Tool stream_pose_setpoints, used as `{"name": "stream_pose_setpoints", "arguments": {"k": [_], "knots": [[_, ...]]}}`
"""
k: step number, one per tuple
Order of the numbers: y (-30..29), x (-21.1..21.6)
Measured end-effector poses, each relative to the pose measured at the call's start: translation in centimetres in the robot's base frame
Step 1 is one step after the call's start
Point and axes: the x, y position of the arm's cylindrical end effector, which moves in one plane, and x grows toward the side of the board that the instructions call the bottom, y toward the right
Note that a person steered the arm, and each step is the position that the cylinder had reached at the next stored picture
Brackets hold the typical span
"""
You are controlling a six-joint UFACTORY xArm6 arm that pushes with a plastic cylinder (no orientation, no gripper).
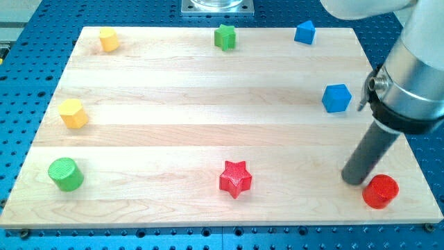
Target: Slightly move the red circle upwards
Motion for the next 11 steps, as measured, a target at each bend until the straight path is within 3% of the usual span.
{"name": "stream_pose_setpoints", "arguments": {"k": [2,4,5,6,7,8,11], "knots": [[0.1,-2.6],[10.6,-2.3],[12.2,0.8],[12.2,5.9],[9.7,6.5],[3.5,6.6],[2.1,4.7]]}}
